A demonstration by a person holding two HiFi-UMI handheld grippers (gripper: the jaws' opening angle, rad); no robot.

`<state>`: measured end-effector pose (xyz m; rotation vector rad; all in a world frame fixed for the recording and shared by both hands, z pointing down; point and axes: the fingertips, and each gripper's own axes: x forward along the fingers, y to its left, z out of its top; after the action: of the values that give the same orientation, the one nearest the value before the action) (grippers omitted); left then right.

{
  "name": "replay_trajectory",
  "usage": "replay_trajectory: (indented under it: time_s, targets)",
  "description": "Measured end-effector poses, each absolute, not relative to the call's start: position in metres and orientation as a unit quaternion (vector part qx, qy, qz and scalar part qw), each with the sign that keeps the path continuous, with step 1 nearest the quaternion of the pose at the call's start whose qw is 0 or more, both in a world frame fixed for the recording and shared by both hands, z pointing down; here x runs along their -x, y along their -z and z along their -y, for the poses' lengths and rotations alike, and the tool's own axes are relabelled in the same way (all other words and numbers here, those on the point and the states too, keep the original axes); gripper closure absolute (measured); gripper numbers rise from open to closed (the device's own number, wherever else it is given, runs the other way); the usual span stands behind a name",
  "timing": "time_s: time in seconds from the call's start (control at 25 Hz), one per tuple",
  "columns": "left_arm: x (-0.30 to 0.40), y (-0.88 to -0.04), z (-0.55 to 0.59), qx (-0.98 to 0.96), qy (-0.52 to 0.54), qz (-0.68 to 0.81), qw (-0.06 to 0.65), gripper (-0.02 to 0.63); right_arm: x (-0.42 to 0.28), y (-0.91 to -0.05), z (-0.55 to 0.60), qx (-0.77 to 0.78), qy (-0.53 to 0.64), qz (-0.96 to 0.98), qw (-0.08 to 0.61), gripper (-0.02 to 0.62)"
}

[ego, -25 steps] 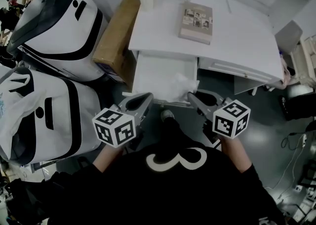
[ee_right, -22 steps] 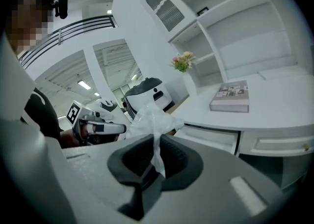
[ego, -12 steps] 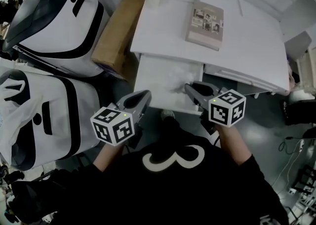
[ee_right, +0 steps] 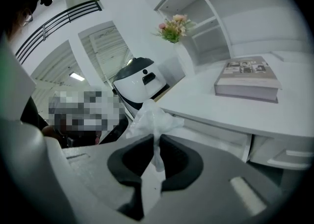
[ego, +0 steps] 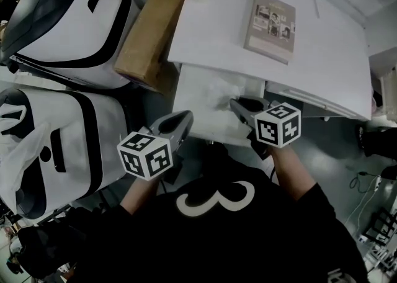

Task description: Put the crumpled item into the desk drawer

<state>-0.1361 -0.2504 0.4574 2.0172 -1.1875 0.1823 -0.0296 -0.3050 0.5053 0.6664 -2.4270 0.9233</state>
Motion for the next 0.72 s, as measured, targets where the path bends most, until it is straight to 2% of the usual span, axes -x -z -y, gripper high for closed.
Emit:
replay_trajectory:
  time_s: [0.72]
  targets:
    - [0.173, -0.521, 0.277, -0.753, -0.076, 0.482, 0.44, 0.595, 0.058, -0.632, 0.336, -0.226, -0.354, 0.839, 0.345, 0.554]
